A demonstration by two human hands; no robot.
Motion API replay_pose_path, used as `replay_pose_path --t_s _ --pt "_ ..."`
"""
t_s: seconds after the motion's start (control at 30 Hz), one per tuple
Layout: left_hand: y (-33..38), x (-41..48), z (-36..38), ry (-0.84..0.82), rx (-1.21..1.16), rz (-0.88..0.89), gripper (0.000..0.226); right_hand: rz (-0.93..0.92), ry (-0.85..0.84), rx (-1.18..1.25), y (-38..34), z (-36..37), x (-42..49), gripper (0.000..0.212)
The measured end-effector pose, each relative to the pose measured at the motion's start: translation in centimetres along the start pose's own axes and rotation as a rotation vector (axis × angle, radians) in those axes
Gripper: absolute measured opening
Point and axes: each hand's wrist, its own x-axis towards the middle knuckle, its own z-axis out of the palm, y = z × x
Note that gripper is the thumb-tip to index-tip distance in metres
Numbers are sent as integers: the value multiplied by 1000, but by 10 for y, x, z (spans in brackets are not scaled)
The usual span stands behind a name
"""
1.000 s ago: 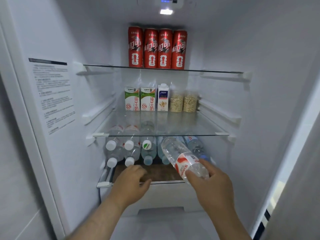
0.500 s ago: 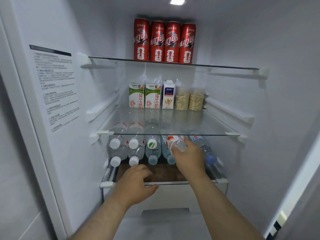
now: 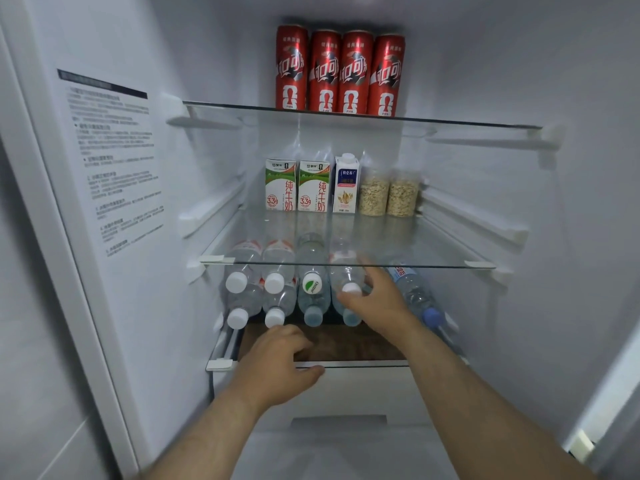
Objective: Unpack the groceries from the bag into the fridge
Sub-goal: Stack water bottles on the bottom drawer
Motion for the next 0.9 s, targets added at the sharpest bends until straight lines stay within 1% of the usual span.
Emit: replay_pose_path --t_s 0.03,0.13,0.23,0.37,0.43,0.53,0.57,0.7,0.9 --pt "0 0 0 0 -1 -2 38 -10 -26 19 2 -4 -1 72" --pt "1 0 -1 -7 -2 -9 37 -51 -90 60 5 -12 -3 50" --pt "1 0 0 -7 -1 -11 38 -60 -112 90 8 -13 0 55" --pt "1 0 1 -3 -4 -11 38 -34 -66 123 8 -12 5 43" --pt "0 0 1 3 -3 -9 38 -25 -53 102 7 -10 10 45" --pt "0 0 1 4 -5 -9 38 -11 -72 -5 5 -7 14 60" --pt "0 0 1 2 -5 -9 38 -5 -75 -31 5 -6 15 62" --pt "1 -1 1 -6 -10 -23 37 0 -63 -77 4 -6 12 57" --pt "4 -1 -2 -15 -25 -34 32 10 -22 -50 -4 -3 5 53"
